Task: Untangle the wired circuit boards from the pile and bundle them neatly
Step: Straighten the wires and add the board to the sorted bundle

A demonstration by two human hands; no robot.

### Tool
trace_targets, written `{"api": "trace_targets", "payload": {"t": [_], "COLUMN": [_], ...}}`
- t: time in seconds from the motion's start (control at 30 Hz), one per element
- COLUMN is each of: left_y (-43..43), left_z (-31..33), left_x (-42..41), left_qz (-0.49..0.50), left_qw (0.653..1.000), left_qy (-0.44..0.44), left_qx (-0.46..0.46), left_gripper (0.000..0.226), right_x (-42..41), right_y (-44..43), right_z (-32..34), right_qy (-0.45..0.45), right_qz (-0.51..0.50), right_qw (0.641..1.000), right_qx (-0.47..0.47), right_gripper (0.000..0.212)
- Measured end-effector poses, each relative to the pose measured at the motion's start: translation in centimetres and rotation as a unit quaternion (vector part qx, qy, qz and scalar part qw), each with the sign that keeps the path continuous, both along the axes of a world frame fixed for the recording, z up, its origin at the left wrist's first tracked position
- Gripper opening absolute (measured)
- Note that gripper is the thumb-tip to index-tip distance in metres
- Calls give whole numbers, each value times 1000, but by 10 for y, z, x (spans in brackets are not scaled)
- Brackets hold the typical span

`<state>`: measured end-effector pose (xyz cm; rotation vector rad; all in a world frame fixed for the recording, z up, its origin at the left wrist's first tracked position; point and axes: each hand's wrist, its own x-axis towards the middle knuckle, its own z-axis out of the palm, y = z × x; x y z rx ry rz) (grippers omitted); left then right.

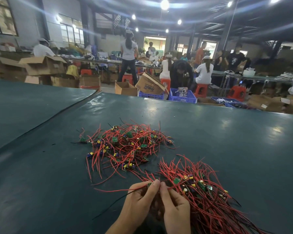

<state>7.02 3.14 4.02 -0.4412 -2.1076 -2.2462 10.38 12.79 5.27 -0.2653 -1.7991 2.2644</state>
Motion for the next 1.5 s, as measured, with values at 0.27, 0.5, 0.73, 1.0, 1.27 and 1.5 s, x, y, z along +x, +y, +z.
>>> {"api": "trace_targets", "payload": {"t": [0.27,0.5,0.73,1.0,1.27,1.5], "left_y": [-2,-16,-16,-6,-8,-11], "left_z": [3,9,6,-2,-6,-16], "left_x": [-2,-9,-8,-2,-8,-7], "left_qz": [6,7,-21,-113,-128,-78], "left_qw": [999,998,998,990,987,946], "left_qy": [53,55,-1,-86,-6,157], "left_qx": [-1,16,51,8,-99,-272], "left_gripper": [50,48,51,48,50,43], "right_x": [-4,-5,-7,2,0,-9], "right_y": [9,36,37,0,13,33], "right_z": [5,17,16,0,-13,-12], "right_qy": [3,49,61,19,-24,-182], "right_qz": [-44,-95,-116,29,-59,-63], "right_qw": [996,981,974,995,948,981], "right_qx": [-72,-163,-184,91,312,7], "right_gripper": [27,26,25,31,57,71]}}
